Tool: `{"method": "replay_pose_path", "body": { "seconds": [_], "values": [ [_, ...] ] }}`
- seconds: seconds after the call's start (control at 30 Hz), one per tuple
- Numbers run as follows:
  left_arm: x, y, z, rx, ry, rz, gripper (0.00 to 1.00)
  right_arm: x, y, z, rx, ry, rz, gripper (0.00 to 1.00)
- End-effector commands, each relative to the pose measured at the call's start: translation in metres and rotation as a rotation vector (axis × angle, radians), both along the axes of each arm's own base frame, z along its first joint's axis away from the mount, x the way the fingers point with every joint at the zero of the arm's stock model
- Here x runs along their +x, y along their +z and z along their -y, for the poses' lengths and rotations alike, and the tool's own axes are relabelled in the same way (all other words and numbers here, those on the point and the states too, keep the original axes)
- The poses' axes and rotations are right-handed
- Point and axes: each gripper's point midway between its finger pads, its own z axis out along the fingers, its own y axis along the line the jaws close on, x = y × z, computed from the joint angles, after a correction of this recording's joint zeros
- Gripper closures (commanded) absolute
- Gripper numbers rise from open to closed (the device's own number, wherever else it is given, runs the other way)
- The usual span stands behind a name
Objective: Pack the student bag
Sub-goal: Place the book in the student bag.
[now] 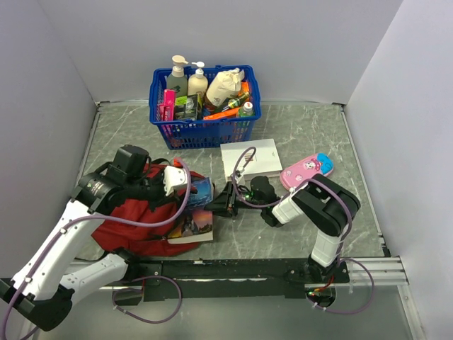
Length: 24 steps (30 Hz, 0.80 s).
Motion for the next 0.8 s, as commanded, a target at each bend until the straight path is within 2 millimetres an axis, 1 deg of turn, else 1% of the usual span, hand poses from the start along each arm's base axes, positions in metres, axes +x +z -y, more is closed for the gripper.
{"method": "replay_pose_path", "body": {
  "seconds": [0.0, 0.03, 0.07, 0.17, 0.23, 0.33, 0.37, 0.4, 0.43, 0.47, 0.53, 0.6, 0.63, 0.67, 0.7, 0.73, 0.77],
  "values": [
    [0.011, 0.028, 0.011, -0.09, -0.007, 0.094, 0.99, -0.023, 0.101, 0.008, 0.335, 0.096, 0.337, 1.0],
    [0.011, 0.026, 0.011, -0.088, -0.006, 0.091, 0.99, -0.025, 0.099, 0.009, 0.321, 0.094, 0.34, 1.0],
    [0.011, 0.028, 0.01, -0.093, -0.004, 0.102, 0.99, -0.025, 0.095, 0.011, 0.299, 0.094, 0.327, 1.0],
    [0.011, 0.029, 0.012, -0.107, -0.005, 0.107, 0.99, -0.031, 0.095, 0.015, 0.277, 0.098, 0.343, 1.0],
    [0.011, 0.029, 0.013, -0.116, -0.003, 0.105, 0.99, -0.033, 0.097, 0.013, 0.273, 0.123, 0.35, 1.0],
    [0.008, 0.029, 0.014, -0.126, -0.015, 0.1, 0.99, -0.03, 0.103, 0.01, 0.285, 0.132, 0.365, 1.0],
    [0.007, 0.028, 0.014, -0.128, -0.016, 0.099, 0.99, -0.028, 0.102, 0.007, 0.288, 0.135, 0.363, 1.0],
    [0.006, 0.028, 0.014, -0.129, -0.018, 0.094, 0.99, -0.025, 0.114, 0.004, 0.325, 0.136, 0.384, 1.0],
    [0.006, 0.027, 0.015, -0.131, -0.021, 0.091, 0.99, -0.023, 0.118, 0.001, 0.344, 0.137, 0.39, 1.0],
    [0.004, 0.027, 0.016, -0.134, -0.025, 0.083, 0.99, -0.014, 0.118, -0.004, 0.353, 0.132, 0.376, 1.0],
    [0.003, 0.027, 0.017, -0.139, -0.031, 0.078, 0.99, -0.005, 0.12, -0.012, 0.358, 0.113, 0.382, 1.0],
    [0.003, 0.027, 0.017, -0.141, -0.034, 0.074, 0.99, 0.011, 0.123, -0.021, 0.35, 0.083, 0.408, 1.0],
    [0.002, 0.027, 0.018, -0.144, -0.037, 0.073, 0.99, 0.02, 0.121, -0.025, 0.331, 0.048, 0.396, 1.0],
    [0.002, 0.025, 0.018, -0.143, -0.038, 0.065, 0.99, 0.029, 0.125, -0.029, 0.325, 0.026, 0.42, 1.0],
    [0.002, 0.027, 0.019, -0.148, -0.043, 0.065, 0.99, 0.035, 0.125, -0.032, 0.309, 0.006, 0.419, 1.0],
    [0.001, 0.027, 0.019, -0.148, -0.048, 0.063, 0.99, 0.042, 0.116, -0.035, 0.263, -0.014, 0.392, 1.0],
    [0.001, 0.026, 0.02, -0.149, -0.051, 0.062, 0.99, 0.052, 0.119, -0.036, 0.244, -0.061, 0.426, 1.0]
  ]
}}
